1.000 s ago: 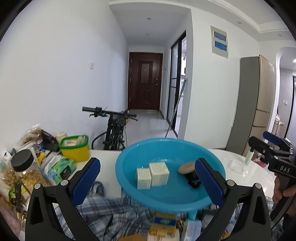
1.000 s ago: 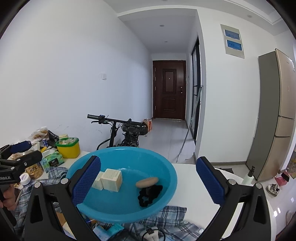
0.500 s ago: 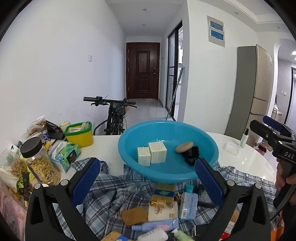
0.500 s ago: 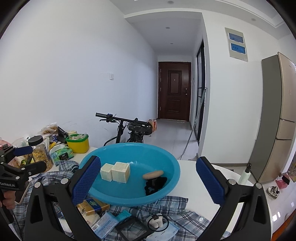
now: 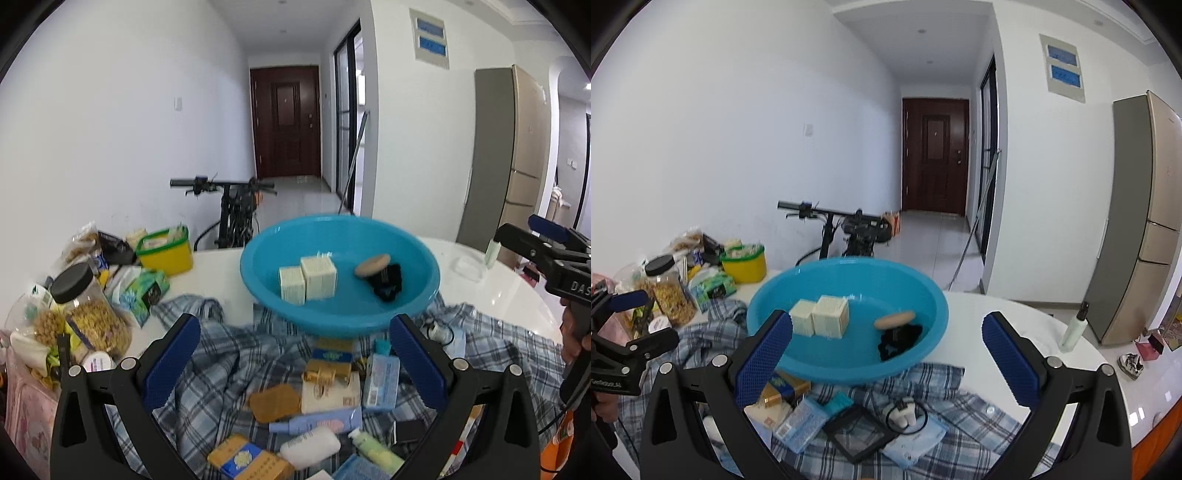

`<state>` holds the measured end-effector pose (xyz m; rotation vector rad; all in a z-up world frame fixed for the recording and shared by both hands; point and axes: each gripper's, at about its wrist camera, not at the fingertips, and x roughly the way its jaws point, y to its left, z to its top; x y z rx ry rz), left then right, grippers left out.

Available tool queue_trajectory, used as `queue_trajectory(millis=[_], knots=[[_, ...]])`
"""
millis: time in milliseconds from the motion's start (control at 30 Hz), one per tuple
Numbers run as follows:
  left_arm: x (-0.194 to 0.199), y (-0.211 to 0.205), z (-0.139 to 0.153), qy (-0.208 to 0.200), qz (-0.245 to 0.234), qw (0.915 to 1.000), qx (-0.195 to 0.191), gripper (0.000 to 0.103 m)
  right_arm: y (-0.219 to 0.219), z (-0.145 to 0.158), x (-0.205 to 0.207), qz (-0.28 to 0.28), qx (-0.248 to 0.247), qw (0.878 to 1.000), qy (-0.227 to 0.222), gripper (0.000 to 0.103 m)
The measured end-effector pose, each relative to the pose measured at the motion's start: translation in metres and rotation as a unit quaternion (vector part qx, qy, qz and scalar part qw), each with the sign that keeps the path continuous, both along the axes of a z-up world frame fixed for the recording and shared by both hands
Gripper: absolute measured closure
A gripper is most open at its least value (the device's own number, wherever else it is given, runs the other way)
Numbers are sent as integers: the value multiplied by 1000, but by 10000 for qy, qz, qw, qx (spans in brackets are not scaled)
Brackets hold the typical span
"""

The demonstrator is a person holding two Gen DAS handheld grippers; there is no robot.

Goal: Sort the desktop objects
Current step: 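Move both open tools back over the items on the plaid shirt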

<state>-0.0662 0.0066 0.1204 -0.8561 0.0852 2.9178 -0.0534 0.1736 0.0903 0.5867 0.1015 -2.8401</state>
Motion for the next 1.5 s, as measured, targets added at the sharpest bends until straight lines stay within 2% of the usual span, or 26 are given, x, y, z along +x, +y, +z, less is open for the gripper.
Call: queue_trajectory(millis=[167,433,633,900,1233,1500], knots=[[4,-6,-15,-228,17,9996,171,0,0,-14,5,38,125,9997,-216,0],[9,-8,-50,-682,124,9976,81,0,0,-46,11,144,236,9972,-693,0],[12,-5,-81,-1123,107,9936,101,0,2,-67,13,171,195,9944,-1026,0],[14,-5,-109,-1497,139,9885,126,0,8,-99,16,94,162,9892,-1457,0],[11,-3,-114,-1605,93,9869,117,0,12,-112,11,55,135,9855,-1691,0],[-6,2,-113,-1757,-191,9839,282,0,3,-114,8,199,304,9843,-1727,0]])
